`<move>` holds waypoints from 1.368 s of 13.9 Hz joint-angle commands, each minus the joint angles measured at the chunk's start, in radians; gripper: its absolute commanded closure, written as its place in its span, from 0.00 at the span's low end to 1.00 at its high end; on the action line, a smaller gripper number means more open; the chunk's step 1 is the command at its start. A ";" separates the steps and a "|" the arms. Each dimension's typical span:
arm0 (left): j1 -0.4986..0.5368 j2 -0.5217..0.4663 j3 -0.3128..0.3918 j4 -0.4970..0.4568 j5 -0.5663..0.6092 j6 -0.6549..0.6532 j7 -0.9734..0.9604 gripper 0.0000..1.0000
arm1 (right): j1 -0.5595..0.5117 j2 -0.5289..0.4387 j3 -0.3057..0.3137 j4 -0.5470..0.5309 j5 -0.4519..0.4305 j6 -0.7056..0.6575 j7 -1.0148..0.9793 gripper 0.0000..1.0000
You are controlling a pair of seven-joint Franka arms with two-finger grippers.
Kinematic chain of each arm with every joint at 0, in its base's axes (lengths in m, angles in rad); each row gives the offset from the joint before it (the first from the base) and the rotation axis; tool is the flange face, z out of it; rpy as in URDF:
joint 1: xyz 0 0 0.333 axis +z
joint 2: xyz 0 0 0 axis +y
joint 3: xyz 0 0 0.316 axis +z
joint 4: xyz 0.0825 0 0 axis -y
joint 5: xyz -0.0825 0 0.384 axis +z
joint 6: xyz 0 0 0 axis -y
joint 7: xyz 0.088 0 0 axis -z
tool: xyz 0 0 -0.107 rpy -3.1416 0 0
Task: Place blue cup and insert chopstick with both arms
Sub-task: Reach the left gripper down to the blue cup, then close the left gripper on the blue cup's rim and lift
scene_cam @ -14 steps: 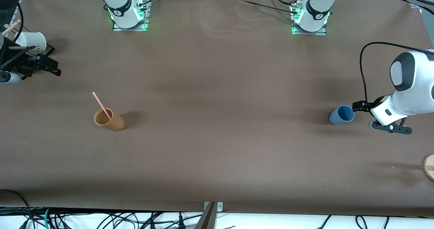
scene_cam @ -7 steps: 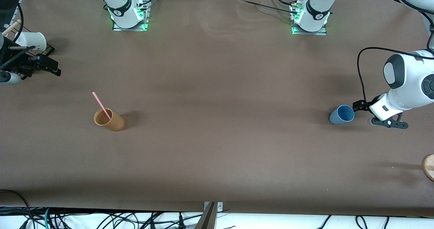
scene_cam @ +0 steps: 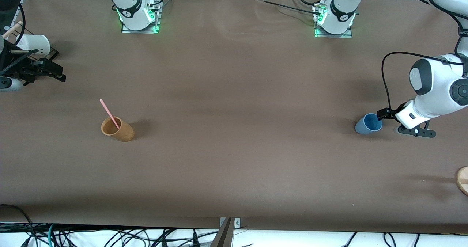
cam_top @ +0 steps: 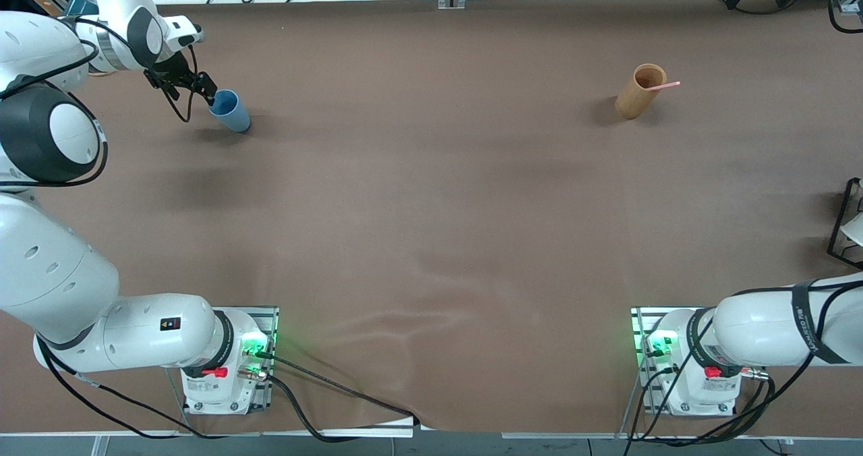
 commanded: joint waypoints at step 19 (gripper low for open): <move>-0.021 0.054 0.006 -0.001 -0.064 0.057 0.003 1.00 | -0.006 0.001 0.009 0.018 0.002 -0.018 0.010 0.00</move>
